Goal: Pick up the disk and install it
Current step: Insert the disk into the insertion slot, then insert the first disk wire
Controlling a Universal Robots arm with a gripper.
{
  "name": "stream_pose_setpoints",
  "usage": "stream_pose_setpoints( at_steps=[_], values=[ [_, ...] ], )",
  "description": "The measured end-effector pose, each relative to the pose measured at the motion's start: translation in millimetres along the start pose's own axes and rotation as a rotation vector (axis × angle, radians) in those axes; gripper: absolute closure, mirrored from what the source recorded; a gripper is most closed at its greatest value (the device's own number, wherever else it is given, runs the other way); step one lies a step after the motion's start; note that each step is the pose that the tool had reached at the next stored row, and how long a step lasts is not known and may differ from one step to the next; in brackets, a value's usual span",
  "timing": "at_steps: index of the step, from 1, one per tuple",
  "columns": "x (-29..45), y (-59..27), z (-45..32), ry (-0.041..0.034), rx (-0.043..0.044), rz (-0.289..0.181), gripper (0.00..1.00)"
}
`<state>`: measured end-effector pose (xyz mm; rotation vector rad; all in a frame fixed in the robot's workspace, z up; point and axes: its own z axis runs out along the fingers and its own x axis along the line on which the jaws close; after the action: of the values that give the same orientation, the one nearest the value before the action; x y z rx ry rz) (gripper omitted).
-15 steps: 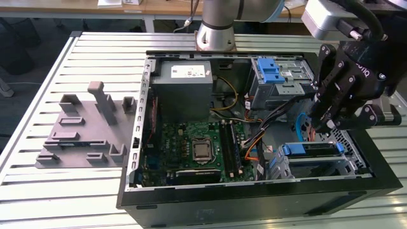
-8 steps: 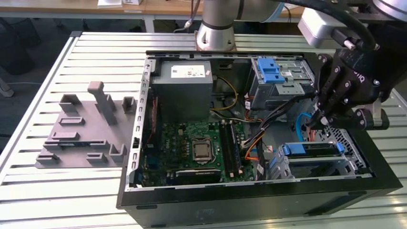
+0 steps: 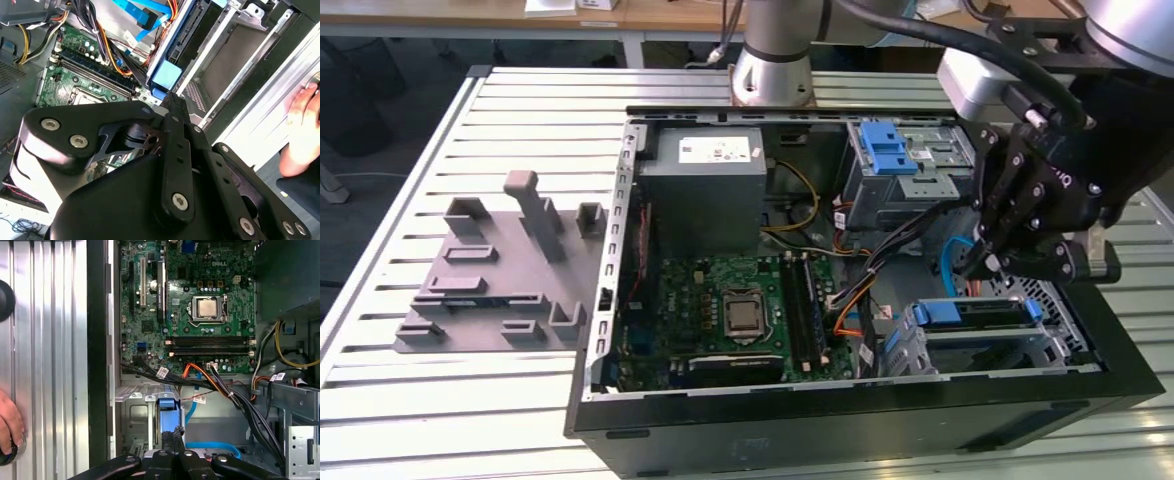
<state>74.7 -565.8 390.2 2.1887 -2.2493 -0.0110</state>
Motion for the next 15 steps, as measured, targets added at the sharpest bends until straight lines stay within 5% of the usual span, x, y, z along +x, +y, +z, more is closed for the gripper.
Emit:
stream_pose_setpoints(
  at_steps=[15],
  values=[
    [0.0, -1.8, 5.7, -0.0001, 0.0000, 0.000, 0.89]
  ],
)
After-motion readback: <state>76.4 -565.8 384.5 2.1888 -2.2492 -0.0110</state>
